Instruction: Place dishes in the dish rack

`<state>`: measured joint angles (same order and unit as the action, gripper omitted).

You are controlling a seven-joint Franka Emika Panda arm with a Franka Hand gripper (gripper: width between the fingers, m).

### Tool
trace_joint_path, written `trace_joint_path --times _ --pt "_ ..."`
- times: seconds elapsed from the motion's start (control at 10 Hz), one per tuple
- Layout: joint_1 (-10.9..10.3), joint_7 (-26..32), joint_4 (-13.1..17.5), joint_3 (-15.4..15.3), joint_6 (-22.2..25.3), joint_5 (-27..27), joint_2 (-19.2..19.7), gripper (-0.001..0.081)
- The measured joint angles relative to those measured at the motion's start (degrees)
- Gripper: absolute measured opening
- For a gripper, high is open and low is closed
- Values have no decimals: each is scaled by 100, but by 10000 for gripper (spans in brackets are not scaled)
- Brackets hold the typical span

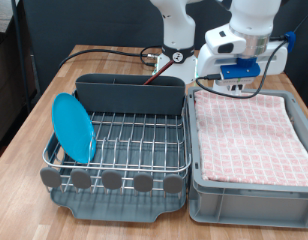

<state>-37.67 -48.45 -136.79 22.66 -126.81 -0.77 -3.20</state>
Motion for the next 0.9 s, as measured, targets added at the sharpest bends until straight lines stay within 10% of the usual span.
trace_joint_path --times 0.9 --pt "265 300 866 471 59 -33 80 71"
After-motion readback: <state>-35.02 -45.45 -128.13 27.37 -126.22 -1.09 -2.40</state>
